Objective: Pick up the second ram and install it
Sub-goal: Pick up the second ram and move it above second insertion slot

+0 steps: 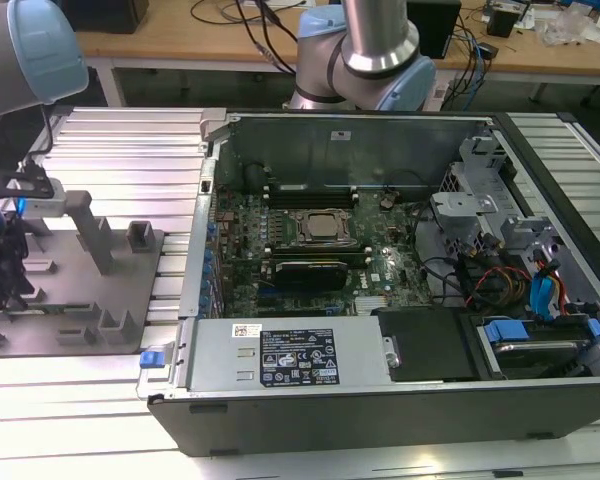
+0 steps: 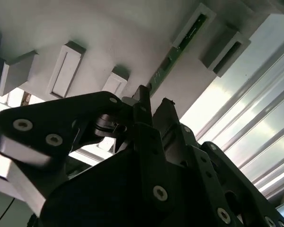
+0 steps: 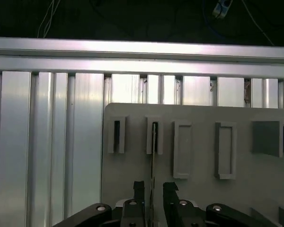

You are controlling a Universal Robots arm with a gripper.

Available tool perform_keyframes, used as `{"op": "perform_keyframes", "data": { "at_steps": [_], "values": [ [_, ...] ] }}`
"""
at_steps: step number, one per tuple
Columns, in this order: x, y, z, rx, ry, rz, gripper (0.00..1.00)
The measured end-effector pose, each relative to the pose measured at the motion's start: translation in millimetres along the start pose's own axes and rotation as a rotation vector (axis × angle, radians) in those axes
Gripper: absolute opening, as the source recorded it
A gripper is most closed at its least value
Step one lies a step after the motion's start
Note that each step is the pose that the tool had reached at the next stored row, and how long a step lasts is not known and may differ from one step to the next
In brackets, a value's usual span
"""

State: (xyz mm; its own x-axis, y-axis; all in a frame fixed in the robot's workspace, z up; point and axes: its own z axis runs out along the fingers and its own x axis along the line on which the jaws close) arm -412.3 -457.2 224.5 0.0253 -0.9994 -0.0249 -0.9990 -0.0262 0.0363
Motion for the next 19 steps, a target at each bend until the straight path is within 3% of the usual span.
{"op": "perform_keyframes", "data": {
  "at_steps": [4, 8, 17, 18, 19],
  "values": [
    [-1.3, 2.0, 13.6, -0.0001, 0.0013, -0.003, 0.28],
    [-1.7, 2.1, 18.6, -0.0002, 0.0022, -0.003, 0.28],
    [-1.8, 2.1, 15.9, -0.0003, 0.0024, -0.003, 0.28],
    [-1.8, 2.2, 15.8, -0.0003, 0.0024, -0.003, 0.27],
    [-1.8, 2.2, 15.5, -0.0003, 0.0024, -0.003, 0.19]
  ]
}}
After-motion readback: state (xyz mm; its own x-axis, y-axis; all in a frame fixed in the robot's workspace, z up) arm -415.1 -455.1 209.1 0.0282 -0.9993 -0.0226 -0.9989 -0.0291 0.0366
